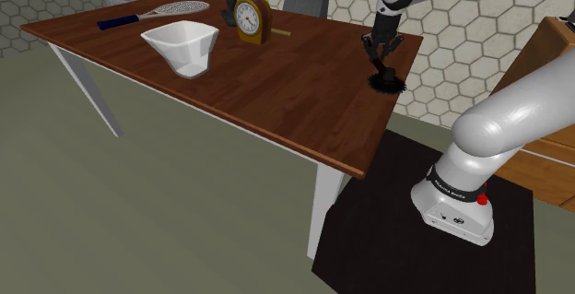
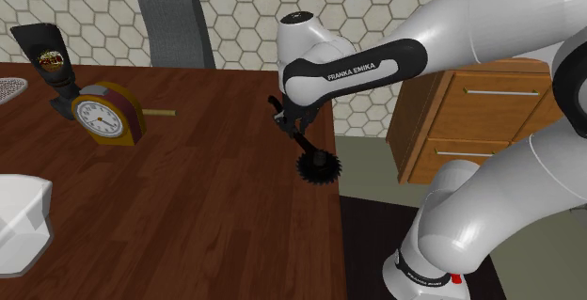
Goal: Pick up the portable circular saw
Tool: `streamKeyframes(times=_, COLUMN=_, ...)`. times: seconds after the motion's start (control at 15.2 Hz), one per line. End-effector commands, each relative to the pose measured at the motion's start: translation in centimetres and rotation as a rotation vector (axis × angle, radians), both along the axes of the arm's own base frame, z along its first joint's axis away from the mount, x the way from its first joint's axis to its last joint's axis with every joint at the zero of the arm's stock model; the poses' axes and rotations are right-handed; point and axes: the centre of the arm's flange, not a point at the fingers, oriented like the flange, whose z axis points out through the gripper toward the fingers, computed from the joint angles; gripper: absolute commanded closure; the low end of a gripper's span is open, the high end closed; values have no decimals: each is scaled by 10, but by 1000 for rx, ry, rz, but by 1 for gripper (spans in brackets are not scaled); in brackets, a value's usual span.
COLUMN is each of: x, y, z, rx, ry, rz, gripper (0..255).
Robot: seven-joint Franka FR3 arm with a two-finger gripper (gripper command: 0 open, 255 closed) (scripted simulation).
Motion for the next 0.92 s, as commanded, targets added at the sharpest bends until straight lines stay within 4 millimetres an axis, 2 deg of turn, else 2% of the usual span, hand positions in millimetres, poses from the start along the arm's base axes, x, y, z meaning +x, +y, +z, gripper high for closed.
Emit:
streamKeyframes(times=0.0, x=0, y=0, z=11, rx=0, ry=0, rz=0, gripper=255)
streamKeyframes(times=0.73, x=0, y=0, z=69, rx=0, ry=0, rz=0, gripper=255)
streamKeyframes(times=0.86, x=0, y=0, z=69, rx=0, ry=0, rz=0, gripper=255)
